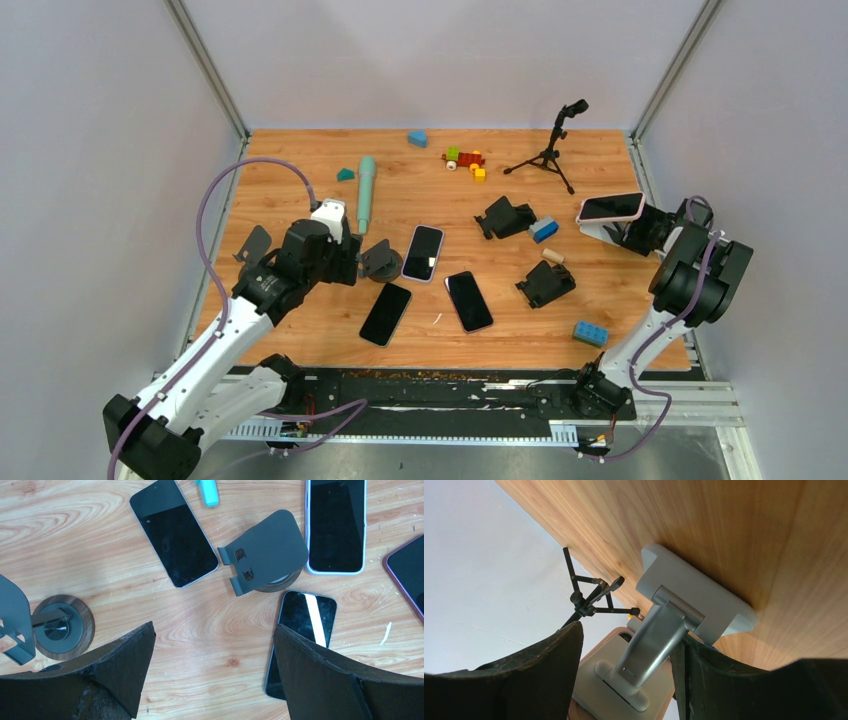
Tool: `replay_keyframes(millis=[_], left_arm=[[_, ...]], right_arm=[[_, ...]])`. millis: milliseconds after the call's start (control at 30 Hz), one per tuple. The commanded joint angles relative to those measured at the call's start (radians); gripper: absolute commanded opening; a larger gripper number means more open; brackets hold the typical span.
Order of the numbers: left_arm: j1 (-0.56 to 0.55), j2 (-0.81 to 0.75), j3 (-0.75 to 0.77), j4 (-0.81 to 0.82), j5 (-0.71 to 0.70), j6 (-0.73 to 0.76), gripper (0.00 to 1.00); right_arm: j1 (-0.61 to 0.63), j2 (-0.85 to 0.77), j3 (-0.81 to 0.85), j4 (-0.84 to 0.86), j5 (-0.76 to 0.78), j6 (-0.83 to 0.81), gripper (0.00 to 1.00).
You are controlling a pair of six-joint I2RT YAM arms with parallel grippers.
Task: Remove the phone from the phone stand
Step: Move the phone stand with the phone to the center of the board.
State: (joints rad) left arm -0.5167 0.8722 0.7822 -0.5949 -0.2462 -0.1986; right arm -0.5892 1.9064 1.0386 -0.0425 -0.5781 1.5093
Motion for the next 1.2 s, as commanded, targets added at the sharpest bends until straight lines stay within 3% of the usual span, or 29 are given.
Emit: replay_keyframes(millis=[0,200,1167], left_arm=[[-0.003,-0.016,0.0,0.011,-0.011,0.014,0.95],[-0.003,-0.009,0.002,0.008,-0.019,0.013,0.95],[-0.003,-0.003,0.003,0.003,-0.032,0.01,0.95]], right_arm=[[0.007,0.035,0.056,-0.022,0.017,0.033,0.64],[0.008,0.066,0.07,-0.037,0.012,0.06,0.62],[0.008,0.094,0.084,-0.095,-0.045,-0.012,0.25]])
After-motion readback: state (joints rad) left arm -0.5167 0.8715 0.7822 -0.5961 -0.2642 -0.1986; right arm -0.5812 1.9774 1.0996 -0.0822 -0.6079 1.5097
